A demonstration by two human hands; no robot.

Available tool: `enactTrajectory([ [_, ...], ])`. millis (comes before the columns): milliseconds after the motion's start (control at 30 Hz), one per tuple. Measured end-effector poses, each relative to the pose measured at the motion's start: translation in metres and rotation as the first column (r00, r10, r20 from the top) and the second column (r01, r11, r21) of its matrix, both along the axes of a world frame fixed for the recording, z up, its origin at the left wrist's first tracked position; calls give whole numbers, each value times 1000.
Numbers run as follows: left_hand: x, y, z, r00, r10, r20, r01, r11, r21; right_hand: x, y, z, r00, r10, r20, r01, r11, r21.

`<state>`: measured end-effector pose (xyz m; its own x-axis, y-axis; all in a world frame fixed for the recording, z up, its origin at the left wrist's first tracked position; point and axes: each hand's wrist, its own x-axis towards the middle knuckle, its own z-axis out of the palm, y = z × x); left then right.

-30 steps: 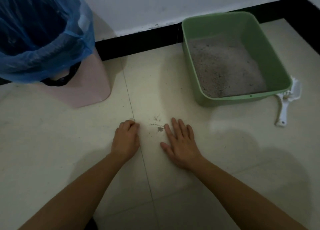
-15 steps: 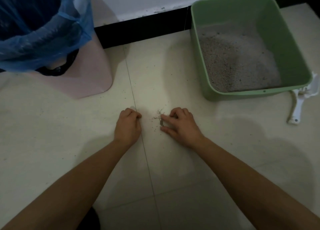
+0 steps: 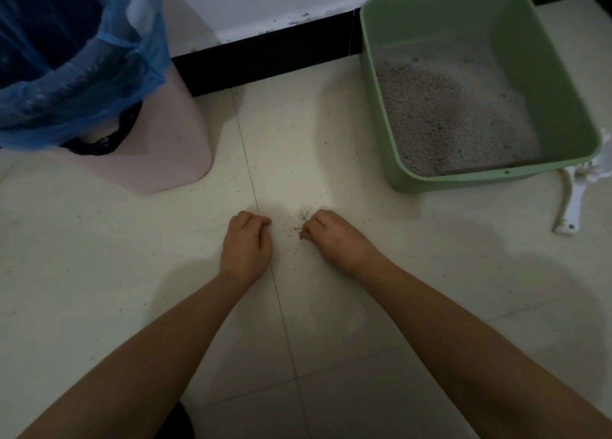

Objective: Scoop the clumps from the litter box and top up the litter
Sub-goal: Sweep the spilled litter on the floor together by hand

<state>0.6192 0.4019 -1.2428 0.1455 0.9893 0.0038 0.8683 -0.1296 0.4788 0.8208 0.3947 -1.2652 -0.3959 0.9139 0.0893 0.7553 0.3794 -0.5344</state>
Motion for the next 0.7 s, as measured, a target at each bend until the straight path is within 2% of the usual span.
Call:
enactTrajectory([
  [100, 8, -5, -2, 993, -119, -25, 120, 992, 35, 10, -5, 5, 999, -40, 26, 42, 997, -66],
  [267, 28, -12, -6, 948, -309, -77, 312, 950, 29, 54, -17, 7, 964, -263, 47, 267, 957, -112],
  [400, 35, -9, -11, 943, -329, -54, 333, 937, 107, 66, -20, 8, 946, -314, 78, 321, 942, -102],
  [533, 38, -8, -15, 969, -249, -6, 245, 950, 195, 64, -20, 6, 941, -333, 66, 337, 938, -75],
  [700, 36, -3, -25, 941, -319, -115, 336, 923, 188, 63, -20, 5, 948, -312, 67, 315, 948, -33],
])
